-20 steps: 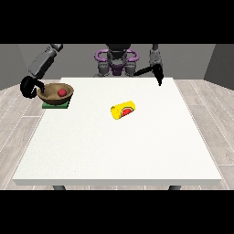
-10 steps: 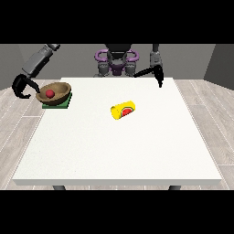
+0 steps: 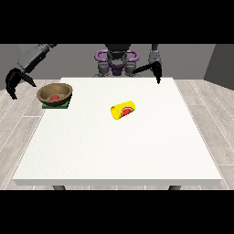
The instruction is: Pick the cup and pour the ball into the bowl, then pick the bowl and place it on the pad
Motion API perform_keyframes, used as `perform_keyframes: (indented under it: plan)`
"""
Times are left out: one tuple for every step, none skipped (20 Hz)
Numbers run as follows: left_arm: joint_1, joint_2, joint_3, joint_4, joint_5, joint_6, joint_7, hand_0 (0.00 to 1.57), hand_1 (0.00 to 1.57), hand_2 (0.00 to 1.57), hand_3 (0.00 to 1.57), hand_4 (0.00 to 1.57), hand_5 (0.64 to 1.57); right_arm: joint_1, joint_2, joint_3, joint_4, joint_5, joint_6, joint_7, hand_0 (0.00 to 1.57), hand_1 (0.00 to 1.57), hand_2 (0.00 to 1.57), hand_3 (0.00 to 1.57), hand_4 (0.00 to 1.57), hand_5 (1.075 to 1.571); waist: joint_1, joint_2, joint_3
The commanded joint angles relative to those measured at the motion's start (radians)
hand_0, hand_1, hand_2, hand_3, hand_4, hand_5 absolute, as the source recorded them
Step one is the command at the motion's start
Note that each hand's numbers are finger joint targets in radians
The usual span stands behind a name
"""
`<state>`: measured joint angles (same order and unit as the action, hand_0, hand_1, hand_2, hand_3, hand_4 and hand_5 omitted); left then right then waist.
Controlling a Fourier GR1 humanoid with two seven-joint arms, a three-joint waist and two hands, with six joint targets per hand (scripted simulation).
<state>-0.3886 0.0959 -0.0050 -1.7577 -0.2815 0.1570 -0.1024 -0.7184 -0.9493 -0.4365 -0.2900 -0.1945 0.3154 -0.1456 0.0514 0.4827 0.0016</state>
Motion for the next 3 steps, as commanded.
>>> perform_keyframes:
  plan:
    - [0.034, -0.026, -0.018, 0.015, -0.029, 0.030, -0.009, 0.00, 0.00, 0.00, 0.00, 0.00, 1.569, -0.024, -0.066, -0.006, -0.008, -0.012, 0.082, 0.054, 0.00, 0.00, 0.27, 0.16, 0.00, 1.497, -0.031, -0.039, -0.0007]
    - [-0.005, 0.006, 0.019, 0.041, 0.013, -0.012, 0.034, 0.00, 0.00, 0.00, 0.00, 0.00, 1.569, -0.066, -0.117, -0.027, -0.006, -0.038, 0.127, 0.116, 0.00, 0.00, 0.27, 0.26, 0.00, 1.501, -0.023, -0.058, -0.0011]
    - [0.048, -0.046, -0.018, 0.084, -0.011, 0.027, -0.013, 0.00, 0.00, 0.00, 0.00, 0.00, 1.569, -0.059, -0.105, -0.025, -0.023, -0.048, 0.177, 0.111, 0.00, 0.00, 0.19, 0.29, 0.00, 1.503, -0.045, -0.109, -0.0021]
